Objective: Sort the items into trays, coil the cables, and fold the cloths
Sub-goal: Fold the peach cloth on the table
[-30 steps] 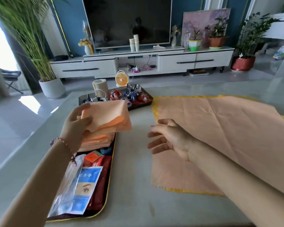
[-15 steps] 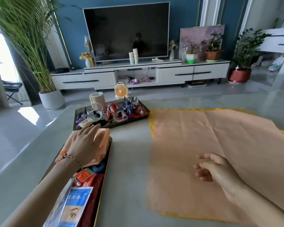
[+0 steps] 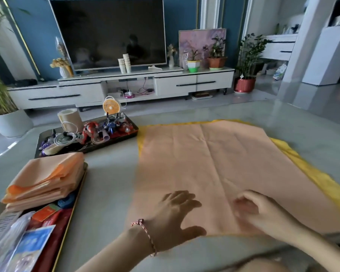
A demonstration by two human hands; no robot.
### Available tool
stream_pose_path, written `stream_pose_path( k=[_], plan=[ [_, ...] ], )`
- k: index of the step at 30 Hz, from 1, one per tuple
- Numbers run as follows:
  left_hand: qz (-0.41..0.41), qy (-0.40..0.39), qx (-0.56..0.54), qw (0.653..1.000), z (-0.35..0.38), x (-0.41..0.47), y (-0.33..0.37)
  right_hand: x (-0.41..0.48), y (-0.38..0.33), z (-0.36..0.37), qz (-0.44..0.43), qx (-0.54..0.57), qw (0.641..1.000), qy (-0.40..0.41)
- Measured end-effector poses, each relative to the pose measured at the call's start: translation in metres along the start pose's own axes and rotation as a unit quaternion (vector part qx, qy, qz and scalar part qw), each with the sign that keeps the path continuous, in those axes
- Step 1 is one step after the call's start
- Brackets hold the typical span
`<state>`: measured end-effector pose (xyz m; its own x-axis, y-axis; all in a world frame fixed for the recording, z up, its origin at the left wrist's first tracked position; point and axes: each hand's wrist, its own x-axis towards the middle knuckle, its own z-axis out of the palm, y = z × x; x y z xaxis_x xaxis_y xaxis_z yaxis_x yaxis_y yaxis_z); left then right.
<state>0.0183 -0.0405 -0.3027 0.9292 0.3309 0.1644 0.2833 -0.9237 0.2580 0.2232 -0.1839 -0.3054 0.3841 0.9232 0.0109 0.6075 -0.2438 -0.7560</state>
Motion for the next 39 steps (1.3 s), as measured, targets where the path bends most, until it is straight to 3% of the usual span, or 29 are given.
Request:
stream_pose_path(
  k=[4, 9, 13, 17, 20, 22, 28, 33, 39],
  plan=[
    [0.035, -0.035, 0.025, 0.998, 0.022, 0.0, 0.004, -0.016, 0.016, -0.004, -0.091, -0.123, 0.987, -0.044],
    [0.108, 0.042, 0.078, 0.99, 0.015, 0.001, 0.012, -0.014, 0.021, -0.003, -0.17, -0.211, 0.963, -0.001],
    [0.104, 0.038, 0.088, 0.99, 0.016, -0.002, 0.021, -0.017, 0.02, 0.002, -0.186, -0.251, 0.95, 0.018],
    [0.071, -0.001, 0.074, 0.995, 0.009, -0.002, 0.027, -0.015, 0.014, -0.005, -0.128, -0.175, 0.976, 0.028],
    [-0.013, -0.047, 0.08, 0.996, 0.013, 0.003, 0.026, -0.012, 0.012, -0.008, -0.079, -0.113, 0.99, 0.027],
    [-0.053, -0.037, 0.091, 0.994, 0.014, 0.008, 0.028, -0.01, 0.011, -0.007, -0.073, -0.098, 0.992, 0.039],
    [-0.147, -0.021, 0.125, 0.981, 0.008, 0.025, 0.017, -0.005, 0.011, -0.004, -0.13, -0.273, 0.953, 0.028],
    [-0.15, -0.036, 0.08, 0.985, -0.012, 0.021, -0.003, -0.007, 0.028, -0.025, -0.062, -0.316, 0.944, 0.073],
    [-0.139, -0.134, 0.063, 0.979, -0.048, 0.017, -0.016, -0.006, 0.024, -0.065, 0.049, -0.309, 0.95, 0.004]
  ],
)
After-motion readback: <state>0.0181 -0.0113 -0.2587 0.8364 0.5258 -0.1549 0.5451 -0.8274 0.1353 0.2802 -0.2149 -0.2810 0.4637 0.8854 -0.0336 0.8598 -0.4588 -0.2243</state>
